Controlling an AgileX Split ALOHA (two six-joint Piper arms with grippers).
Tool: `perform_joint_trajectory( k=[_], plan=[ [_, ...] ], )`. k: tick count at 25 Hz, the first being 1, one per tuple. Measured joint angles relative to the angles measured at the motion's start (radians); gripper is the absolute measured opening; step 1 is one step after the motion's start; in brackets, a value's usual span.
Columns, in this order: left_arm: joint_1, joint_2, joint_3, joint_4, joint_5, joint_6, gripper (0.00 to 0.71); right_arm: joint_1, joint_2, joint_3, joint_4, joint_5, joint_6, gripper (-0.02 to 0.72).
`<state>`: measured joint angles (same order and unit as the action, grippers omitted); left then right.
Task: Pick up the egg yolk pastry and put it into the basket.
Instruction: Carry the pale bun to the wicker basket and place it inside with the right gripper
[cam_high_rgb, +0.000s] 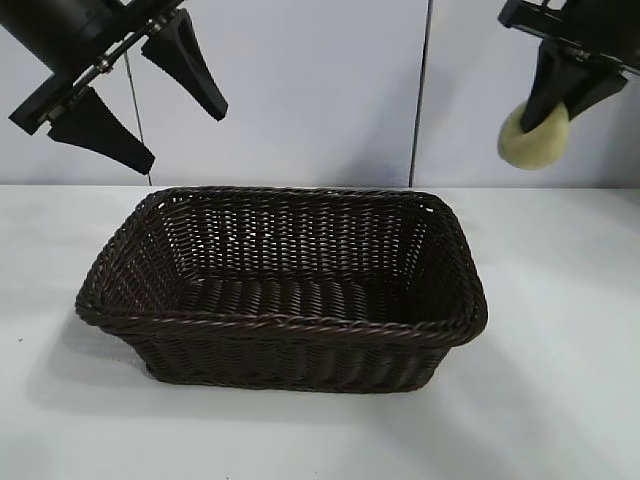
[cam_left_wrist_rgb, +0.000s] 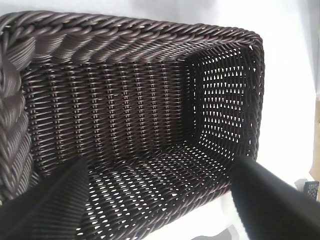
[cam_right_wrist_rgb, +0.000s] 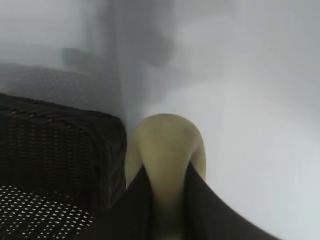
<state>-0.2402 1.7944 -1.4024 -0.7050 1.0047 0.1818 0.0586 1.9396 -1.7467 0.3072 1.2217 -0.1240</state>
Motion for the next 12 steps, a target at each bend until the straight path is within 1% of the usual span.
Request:
perform_joint_trajectory(
  k=[12],
  plan=[
    [0.000,0.000,0.000,0.000,-0.002,0.000,0.568,0.251,0.000,0.000,0.005,0.007,-0.004,0.106]
  ],
)
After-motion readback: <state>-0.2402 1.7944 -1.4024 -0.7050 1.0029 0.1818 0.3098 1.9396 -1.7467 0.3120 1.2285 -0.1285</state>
